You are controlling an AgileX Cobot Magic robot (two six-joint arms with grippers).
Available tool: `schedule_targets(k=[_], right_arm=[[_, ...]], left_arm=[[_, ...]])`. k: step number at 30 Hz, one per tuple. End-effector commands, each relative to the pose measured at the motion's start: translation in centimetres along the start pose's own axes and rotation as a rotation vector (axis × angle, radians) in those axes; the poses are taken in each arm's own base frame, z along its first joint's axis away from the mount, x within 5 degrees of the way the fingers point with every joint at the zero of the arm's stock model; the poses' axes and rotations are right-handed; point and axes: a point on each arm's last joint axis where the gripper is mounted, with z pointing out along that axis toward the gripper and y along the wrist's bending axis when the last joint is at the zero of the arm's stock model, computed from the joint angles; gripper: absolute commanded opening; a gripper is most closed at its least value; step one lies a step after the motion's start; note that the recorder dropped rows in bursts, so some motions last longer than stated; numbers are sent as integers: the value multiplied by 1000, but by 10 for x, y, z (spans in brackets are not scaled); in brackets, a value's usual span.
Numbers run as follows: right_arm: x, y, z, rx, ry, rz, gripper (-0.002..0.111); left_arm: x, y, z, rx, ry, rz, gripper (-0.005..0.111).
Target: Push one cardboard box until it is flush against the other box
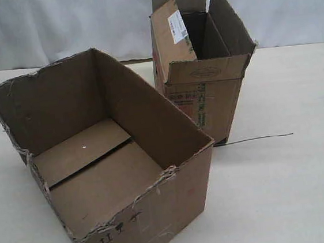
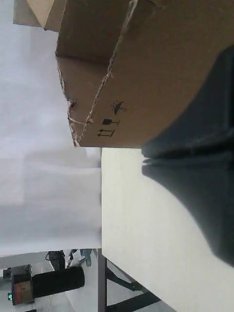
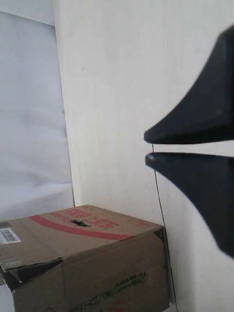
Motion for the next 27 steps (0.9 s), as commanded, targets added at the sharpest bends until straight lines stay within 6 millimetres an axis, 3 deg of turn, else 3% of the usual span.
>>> schedule_targets(k=[1,4,8,12,15,18,21,24,27], right_arm=[[1,0,0,-4,0,3,5],[1,0,0,-4,0,3,5],[1,0,0,-4,0,3,5],[1,0,0,-4,0,3,5],[1,0,0,-4,0,3,5],[1,0,0,-4,0,3,5],[1,0,0,-4,0,3,5],[1,0,0,-4,0,3,5],[1,0,0,-4,0,3,5]], left_arm=[[-4,0,0,-1,-57,5,0],[-14,1,-1,-9,-160,5,0],[-50,4,-16,-45,-595,-13,0],[-73,16,-40,-122,-976,-165,0],[-79,19,-51,-150,-1113,-179,0],[-79,29,-49,-191,-1056,-344,0],[-99,33,-51,-192,-961,-464,0],[-126,25,-44,-184,-741,-282,0],[-149,7,-16,-48,-429,-32,0]])
